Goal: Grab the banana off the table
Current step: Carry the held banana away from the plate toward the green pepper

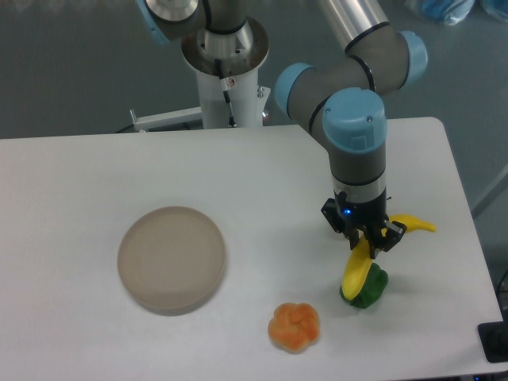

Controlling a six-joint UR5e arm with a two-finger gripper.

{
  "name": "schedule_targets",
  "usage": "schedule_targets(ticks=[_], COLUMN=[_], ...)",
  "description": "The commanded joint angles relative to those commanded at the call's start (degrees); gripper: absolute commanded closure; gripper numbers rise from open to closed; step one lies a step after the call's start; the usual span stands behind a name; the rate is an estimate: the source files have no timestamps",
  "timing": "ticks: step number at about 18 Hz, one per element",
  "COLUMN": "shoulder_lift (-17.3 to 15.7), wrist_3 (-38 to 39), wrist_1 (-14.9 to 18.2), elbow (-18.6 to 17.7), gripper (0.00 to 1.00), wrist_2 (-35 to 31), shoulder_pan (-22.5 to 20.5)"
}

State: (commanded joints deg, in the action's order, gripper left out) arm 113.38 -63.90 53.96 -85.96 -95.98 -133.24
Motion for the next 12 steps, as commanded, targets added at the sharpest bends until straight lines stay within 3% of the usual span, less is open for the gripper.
schedule_targets(ticks=[12], shoulder_lift=[0.79], wrist_3=[-0.79], wrist_1=[0.01], elbow=[0.27], gripper=[0.78], wrist_2=[0.0], shoulder_pan=[-0.35])
